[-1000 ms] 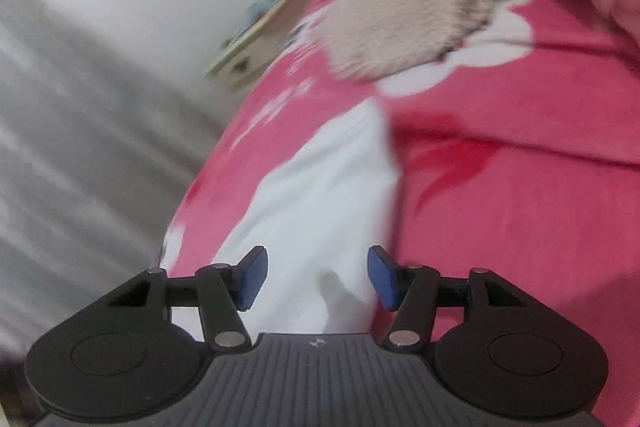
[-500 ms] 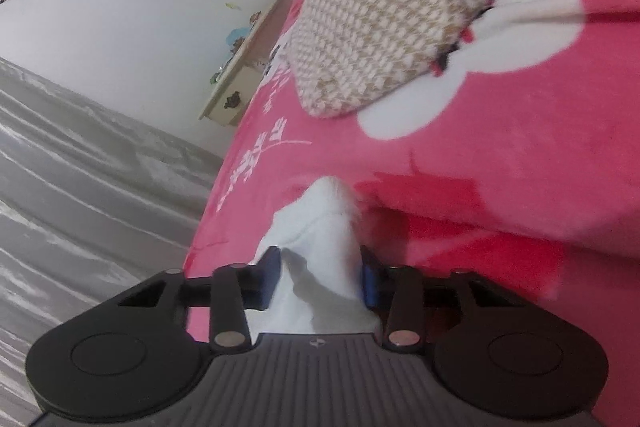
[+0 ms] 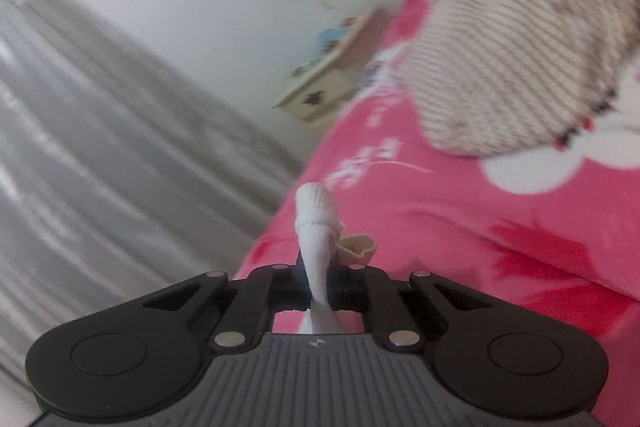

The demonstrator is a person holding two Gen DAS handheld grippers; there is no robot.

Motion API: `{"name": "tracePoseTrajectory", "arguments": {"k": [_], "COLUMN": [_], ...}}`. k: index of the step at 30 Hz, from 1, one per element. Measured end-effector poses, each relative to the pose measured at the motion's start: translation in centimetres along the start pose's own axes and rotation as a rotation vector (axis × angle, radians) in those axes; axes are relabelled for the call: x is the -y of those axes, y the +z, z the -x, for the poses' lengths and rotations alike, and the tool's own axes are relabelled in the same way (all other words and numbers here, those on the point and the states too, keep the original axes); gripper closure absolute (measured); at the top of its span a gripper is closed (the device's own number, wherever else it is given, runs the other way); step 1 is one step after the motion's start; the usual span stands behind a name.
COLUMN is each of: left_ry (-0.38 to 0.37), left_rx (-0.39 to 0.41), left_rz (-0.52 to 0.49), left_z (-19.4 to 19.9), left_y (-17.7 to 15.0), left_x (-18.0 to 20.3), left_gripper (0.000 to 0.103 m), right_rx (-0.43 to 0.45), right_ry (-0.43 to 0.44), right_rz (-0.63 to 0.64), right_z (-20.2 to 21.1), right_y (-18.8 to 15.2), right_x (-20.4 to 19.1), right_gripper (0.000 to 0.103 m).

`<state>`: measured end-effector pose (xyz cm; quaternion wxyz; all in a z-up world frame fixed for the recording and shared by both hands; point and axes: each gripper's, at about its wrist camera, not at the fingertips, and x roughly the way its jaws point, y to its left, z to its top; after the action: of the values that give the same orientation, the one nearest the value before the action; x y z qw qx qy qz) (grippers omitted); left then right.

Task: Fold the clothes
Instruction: 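Pinch the sweatshirt end with the right gripper and lift it, then fold the held sweatshirt end over onto the body with the right gripper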

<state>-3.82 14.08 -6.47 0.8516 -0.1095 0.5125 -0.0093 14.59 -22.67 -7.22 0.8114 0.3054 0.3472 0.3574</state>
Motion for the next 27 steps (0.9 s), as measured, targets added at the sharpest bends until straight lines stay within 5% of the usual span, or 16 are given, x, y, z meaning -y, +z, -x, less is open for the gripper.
{"name": "tracePoseTrajectory", "arguments": {"k": [7,13,22,27], "left_ry": [-0.053,-0.143,-0.219,-0.201], "left_rx": [0.055,0.079,0.112,0.131], "left_rz": [0.066,0.114,0.055,-0.042], "left_z": [4.2,9.1,15.0,16.7], "left_y": [0.3,-1.1,-6.3,-10.2], "left_x": [-1.1,-1.6,-1.7,-1.5], "left_gripper": [0.054,0.054,0.054,0.054], "right_rx": [-0.078,-0.193,-0.463,-0.479], "right_ry": [0.12,0.188,0.113,0.066], "right_rz": [0.145,0.232,0.379,0.455], "right_z": [1.2,3.8,6.1,9.5], "right_y": [-1.1,-5.4,-14.3,-21.4], "right_x": [-8.2,-14.1,-21.1,-22.5], "right_gripper": [0.096,0.096,0.096,0.096]}}
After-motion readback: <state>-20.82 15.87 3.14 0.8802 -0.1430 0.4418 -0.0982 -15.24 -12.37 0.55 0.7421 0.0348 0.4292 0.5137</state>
